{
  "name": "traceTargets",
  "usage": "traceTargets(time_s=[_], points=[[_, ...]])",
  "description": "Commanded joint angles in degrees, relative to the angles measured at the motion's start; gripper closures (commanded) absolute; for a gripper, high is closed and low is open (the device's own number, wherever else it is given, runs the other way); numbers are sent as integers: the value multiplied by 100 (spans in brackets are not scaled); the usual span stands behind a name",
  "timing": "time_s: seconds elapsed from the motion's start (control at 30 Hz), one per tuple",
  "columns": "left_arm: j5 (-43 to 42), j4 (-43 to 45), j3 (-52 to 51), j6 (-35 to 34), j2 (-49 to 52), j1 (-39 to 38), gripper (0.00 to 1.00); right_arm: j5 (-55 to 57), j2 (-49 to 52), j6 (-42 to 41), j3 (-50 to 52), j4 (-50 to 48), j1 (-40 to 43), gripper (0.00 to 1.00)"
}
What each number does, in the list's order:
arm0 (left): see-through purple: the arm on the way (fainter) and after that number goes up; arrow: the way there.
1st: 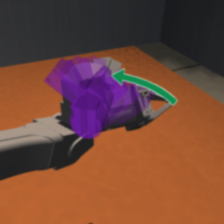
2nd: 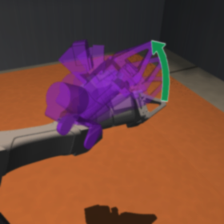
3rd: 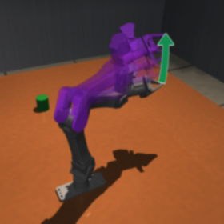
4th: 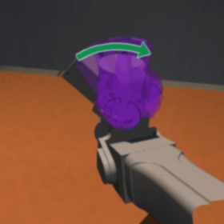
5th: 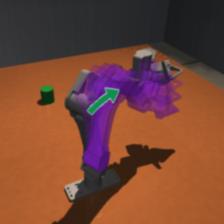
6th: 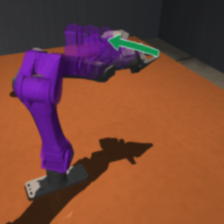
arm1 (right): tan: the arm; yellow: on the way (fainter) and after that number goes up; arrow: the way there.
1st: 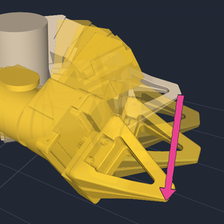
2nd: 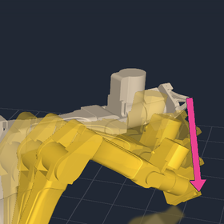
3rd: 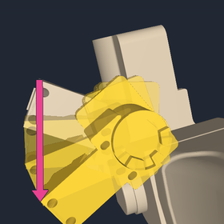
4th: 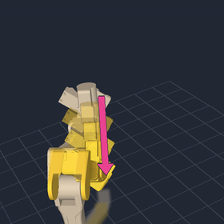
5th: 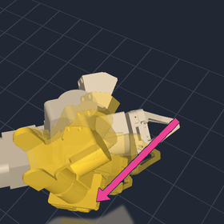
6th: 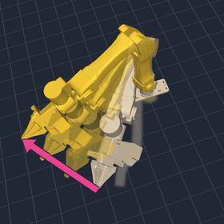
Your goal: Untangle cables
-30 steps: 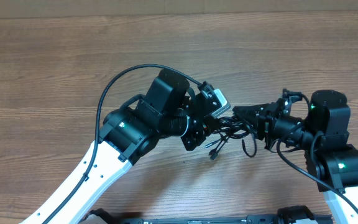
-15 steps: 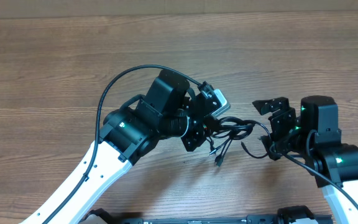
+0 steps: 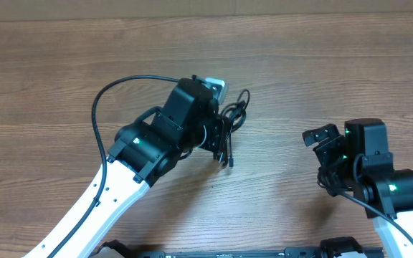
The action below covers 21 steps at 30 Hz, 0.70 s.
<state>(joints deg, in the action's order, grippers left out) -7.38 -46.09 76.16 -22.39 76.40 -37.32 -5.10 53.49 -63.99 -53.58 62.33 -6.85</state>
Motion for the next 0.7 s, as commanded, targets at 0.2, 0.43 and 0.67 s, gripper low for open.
traceTargets(time_s=[0.2, 0.43, 0.67], points=[[-1346, 1174, 92, -400, -105, 35, 96, -2312, -275, 1307, -153, -1207, -22, 0], [-1906, 1805, 92, -461, -105, 28, 96, -2411, -271, 1307, -151, -1193, -22, 0], [-2312, 2284, 92, -612, -105, 22, 96, -2393, -166, 1309, -151, -1211, -22, 0]])
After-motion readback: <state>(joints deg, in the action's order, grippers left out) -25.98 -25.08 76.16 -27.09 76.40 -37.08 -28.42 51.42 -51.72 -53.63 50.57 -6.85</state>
